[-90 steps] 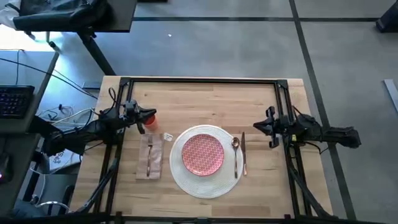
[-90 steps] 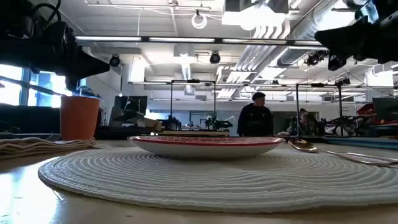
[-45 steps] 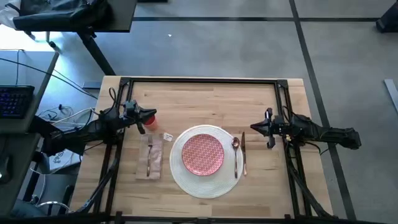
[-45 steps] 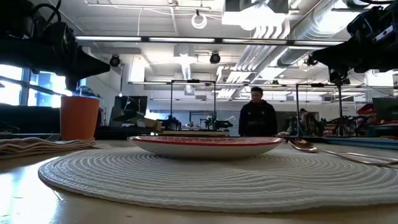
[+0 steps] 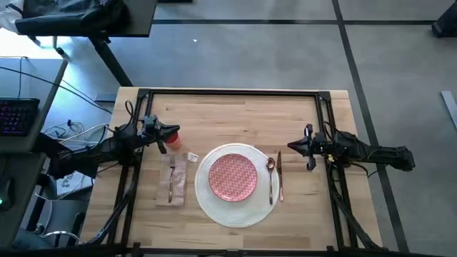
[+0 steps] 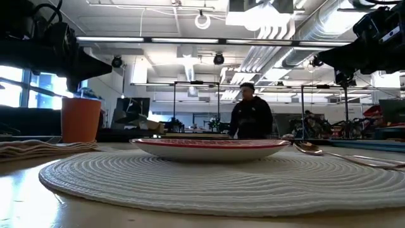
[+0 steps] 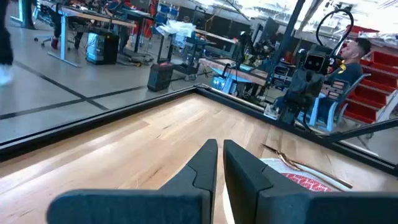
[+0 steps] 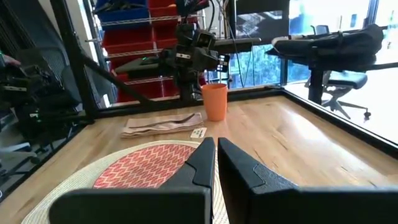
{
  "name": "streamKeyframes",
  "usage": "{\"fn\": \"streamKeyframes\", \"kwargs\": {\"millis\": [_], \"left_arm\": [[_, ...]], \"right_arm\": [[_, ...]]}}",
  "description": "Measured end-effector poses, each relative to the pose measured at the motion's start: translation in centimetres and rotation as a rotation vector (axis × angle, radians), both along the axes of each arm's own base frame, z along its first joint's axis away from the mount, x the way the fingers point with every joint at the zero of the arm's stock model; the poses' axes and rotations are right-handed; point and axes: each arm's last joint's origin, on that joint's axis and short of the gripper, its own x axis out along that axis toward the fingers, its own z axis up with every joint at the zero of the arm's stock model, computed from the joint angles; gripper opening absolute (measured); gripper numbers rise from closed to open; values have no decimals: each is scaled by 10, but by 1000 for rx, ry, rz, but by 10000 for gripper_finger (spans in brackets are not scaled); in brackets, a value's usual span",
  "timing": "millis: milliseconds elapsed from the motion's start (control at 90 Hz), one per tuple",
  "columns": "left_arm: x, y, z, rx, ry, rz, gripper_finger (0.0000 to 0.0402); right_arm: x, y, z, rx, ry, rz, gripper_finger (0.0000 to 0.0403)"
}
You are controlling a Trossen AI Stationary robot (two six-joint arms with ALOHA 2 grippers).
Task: Set table place
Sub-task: Return to Home Position
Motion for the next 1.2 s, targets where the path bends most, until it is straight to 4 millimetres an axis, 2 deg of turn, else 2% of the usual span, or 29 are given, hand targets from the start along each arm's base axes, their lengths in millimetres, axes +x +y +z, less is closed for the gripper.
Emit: {"fn": "streamKeyframes", "kwargs": {"millis": [178, 322, 433, 733, 1200], "left_arm": [[0, -2, 1, 12, -8, -3, 10], [0, -11, 5, 215, 28, -84, 10], [1, -19, 4, 283, 44, -172, 10], [2, -30, 4, 361, 48, -287, 10], [2, -37, 4, 332, 27, -363, 10]], "right_arm": [[0, 0, 0, 0, 0, 0, 0], [0, 0, 0, 0, 0, 0, 0], [0, 0, 0, 0, 2, -3, 0], [0, 0, 0, 0, 2, -3, 0], [0, 0, 0, 0, 2, 1, 0]]}}
